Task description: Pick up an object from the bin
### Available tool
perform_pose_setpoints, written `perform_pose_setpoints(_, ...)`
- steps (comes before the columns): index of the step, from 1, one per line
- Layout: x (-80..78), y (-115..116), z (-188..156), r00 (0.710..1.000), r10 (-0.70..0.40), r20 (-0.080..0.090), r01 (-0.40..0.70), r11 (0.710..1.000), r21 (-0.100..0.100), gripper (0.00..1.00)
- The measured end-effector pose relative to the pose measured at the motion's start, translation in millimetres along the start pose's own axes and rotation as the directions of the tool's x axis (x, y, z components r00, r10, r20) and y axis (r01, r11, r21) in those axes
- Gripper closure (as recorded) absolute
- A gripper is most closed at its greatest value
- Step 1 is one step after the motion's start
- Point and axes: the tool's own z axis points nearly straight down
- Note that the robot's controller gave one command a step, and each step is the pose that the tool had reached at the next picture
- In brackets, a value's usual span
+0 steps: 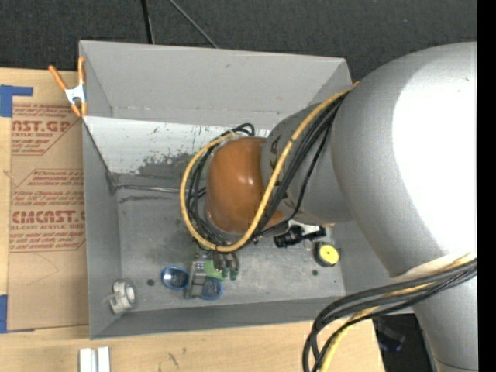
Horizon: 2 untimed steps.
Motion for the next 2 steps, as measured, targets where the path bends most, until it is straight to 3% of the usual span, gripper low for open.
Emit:
perform_pose_setpoints(1,0.3,3.4,-2.9,1.0,-0.004,0.002,0.004,1.0,-0.004,1.0)
perform_pose_setpoints(2,-10.3,8.1,-136.8,1.0,0.005,0.011,-0.005,1.0,-0.007,1.0)
